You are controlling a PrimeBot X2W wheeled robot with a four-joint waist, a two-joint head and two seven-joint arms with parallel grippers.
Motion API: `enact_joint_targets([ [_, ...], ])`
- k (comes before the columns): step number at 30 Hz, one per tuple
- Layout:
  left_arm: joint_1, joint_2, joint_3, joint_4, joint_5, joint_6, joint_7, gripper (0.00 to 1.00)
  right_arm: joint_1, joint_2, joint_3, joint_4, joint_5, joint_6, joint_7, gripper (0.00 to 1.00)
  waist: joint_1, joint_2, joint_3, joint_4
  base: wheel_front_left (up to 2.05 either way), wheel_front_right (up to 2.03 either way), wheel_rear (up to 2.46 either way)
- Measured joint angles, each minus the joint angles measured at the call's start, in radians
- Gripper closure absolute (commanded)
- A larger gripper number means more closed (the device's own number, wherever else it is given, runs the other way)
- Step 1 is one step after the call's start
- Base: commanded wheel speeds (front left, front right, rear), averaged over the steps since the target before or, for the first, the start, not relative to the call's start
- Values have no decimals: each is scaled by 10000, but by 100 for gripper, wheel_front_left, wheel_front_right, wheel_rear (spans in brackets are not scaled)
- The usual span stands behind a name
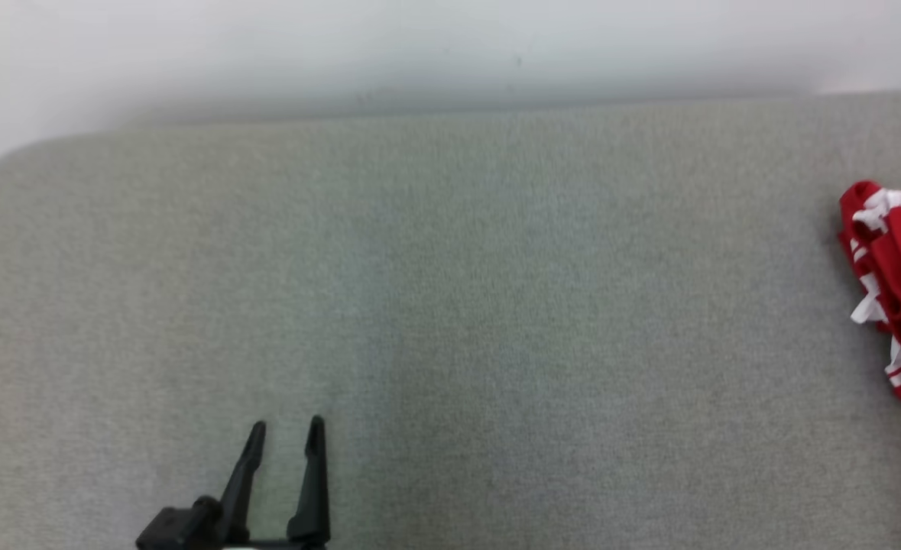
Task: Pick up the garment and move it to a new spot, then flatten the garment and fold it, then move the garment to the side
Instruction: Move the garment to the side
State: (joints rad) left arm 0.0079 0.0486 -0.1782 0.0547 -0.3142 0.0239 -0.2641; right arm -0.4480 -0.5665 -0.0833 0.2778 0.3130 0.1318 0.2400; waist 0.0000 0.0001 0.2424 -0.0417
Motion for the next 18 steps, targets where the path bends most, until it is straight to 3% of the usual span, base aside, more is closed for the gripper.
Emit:
enact_joint_targets([
  [10,770,2,439,196,171,364,2,0,2729,1937,-326,-1515,-1080,0,-2385,0,-1,0,-1531,193,0,0,0],
  [18,1134,0,752,502,627,476,2,0,4478,3517,-451,-1538,-2263,0,-4443,0,-1,-1,-2439,277,0,0,0],
])
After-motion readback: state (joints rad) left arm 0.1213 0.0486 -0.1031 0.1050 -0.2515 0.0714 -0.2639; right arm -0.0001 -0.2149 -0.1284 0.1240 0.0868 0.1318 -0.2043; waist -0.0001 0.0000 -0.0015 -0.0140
